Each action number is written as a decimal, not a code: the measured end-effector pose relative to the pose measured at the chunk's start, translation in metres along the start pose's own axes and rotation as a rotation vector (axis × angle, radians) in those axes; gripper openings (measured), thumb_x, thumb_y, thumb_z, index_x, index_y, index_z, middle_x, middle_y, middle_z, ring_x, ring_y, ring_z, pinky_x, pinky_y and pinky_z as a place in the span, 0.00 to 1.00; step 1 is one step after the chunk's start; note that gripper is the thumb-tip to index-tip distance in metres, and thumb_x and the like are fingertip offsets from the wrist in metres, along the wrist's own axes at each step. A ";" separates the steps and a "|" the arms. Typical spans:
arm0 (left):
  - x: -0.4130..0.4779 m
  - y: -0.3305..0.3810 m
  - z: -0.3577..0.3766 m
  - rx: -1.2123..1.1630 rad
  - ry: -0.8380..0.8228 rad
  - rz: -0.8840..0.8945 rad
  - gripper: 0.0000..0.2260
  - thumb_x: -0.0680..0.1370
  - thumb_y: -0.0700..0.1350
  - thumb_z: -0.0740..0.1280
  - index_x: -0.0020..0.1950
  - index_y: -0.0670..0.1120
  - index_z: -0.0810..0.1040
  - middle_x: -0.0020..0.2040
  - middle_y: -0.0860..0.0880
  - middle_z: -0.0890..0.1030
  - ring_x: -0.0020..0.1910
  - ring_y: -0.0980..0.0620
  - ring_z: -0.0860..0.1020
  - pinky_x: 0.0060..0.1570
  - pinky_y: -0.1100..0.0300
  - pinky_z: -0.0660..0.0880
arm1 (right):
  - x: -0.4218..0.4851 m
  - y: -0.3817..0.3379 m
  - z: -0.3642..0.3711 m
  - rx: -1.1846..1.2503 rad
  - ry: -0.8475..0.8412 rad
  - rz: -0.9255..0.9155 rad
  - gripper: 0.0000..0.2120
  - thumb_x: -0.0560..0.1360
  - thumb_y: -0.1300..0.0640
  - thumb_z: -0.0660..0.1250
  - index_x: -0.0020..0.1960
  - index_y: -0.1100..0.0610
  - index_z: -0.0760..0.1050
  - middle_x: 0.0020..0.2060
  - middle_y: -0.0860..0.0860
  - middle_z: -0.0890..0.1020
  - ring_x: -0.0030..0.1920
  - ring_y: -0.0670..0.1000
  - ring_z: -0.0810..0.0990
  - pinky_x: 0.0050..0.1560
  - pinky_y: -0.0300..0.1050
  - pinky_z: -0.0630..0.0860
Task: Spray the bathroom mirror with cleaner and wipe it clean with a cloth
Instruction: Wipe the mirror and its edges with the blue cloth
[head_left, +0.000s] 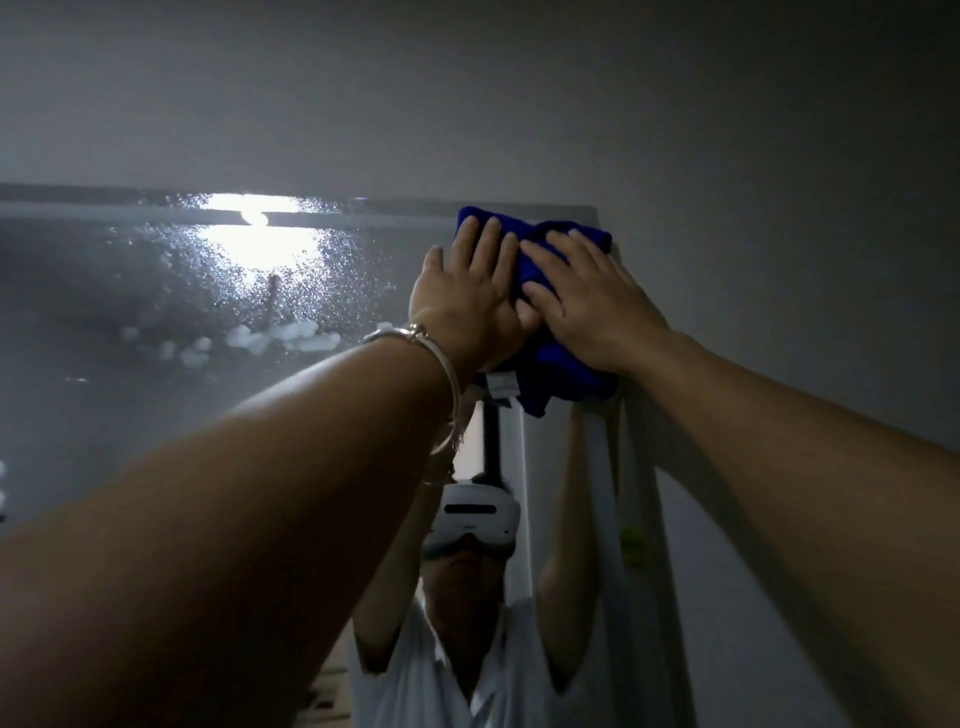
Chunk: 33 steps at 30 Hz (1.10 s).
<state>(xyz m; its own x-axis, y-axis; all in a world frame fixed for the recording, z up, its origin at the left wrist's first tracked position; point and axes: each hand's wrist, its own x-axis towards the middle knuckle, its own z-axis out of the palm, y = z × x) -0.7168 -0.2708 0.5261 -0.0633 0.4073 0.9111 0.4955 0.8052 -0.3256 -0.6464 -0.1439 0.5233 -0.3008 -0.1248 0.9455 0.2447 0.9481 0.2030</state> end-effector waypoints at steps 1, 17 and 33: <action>0.009 -0.002 -0.002 -0.010 0.001 -0.010 0.30 0.80 0.57 0.45 0.77 0.44 0.40 0.77 0.44 0.41 0.76 0.45 0.40 0.73 0.46 0.47 | 0.010 0.004 -0.002 0.009 -0.004 0.002 0.25 0.82 0.44 0.48 0.77 0.47 0.50 0.77 0.49 0.52 0.77 0.50 0.46 0.75 0.53 0.46; 0.001 -0.001 0.006 -0.122 0.115 -0.060 0.28 0.80 0.53 0.46 0.77 0.44 0.44 0.78 0.44 0.44 0.76 0.45 0.41 0.72 0.42 0.43 | 0.017 -0.007 0.005 0.039 0.080 0.092 0.24 0.82 0.45 0.48 0.77 0.46 0.53 0.77 0.51 0.53 0.77 0.52 0.47 0.75 0.54 0.45; -0.173 -0.029 0.060 -0.078 0.124 0.043 0.28 0.77 0.52 0.48 0.72 0.37 0.64 0.72 0.36 0.64 0.72 0.37 0.62 0.64 0.35 0.61 | -0.118 -0.121 0.072 0.003 0.121 0.101 0.28 0.76 0.47 0.45 0.74 0.51 0.62 0.74 0.55 0.63 0.75 0.58 0.56 0.71 0.57 0.46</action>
<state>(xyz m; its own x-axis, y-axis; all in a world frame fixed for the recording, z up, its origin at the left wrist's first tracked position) -0.7724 -0.3389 0.3631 0.0649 0.3803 0.9226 0.5612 0.7506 -0.3488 -0.7065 -0.2229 0.3694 -0.1612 -0.0633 0.9849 0.2648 0.9586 0.1050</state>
